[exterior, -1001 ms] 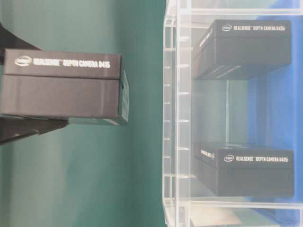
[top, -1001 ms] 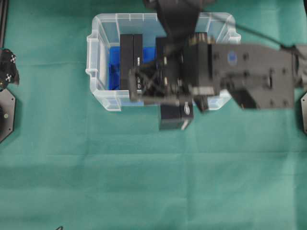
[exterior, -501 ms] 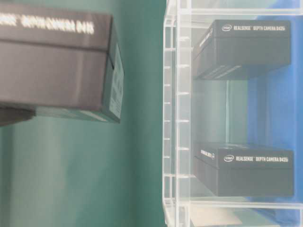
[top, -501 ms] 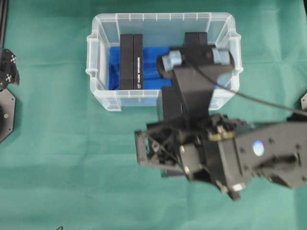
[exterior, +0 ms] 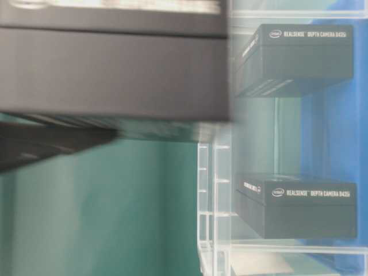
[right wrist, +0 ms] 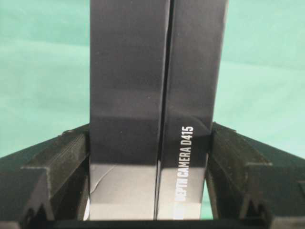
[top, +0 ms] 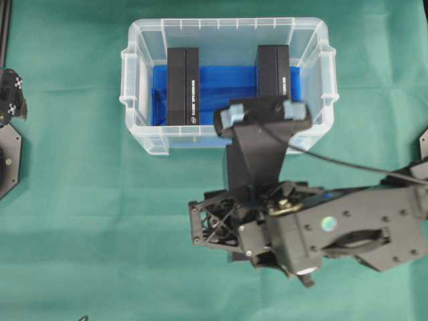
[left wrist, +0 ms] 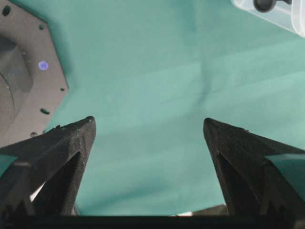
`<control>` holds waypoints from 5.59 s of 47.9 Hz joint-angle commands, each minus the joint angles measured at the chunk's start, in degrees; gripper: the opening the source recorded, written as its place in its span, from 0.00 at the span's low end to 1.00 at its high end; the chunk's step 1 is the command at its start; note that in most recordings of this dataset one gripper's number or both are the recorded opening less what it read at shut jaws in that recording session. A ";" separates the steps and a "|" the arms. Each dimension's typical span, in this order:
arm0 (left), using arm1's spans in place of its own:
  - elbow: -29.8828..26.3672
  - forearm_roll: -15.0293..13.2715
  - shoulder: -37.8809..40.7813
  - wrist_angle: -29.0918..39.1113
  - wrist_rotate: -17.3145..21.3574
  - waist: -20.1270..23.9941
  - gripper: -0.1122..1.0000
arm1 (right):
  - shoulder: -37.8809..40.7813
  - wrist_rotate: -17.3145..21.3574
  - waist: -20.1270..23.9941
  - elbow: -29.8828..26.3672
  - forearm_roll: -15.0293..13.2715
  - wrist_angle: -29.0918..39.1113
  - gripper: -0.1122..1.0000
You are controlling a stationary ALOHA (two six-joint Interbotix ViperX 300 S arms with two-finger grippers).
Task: Take out the box from the case.
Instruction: 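Carry the held boxes toward the front of the table, then lower the boxes onto the cloth and open the right gripper, then retract the right gripper to the right side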
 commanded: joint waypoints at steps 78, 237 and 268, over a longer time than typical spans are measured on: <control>-0.62 0.00 0.00 -0.35 0.53 0.18 0.94 | -1.93 4.48 -1.58 27.25 4.31 -32.61 0.88; 0.35 0.70 -2.99 -0.35 0.44 0.18 0.94 | -46.41 -39.90 -34.10 49.04 2.29 -8.88 0.85; 0.44 0.70 -2.72 -0.09 0.44 2.46 0.94 | -45.00 -43.15 -39.02 50.01 4.83 -9.49 0.85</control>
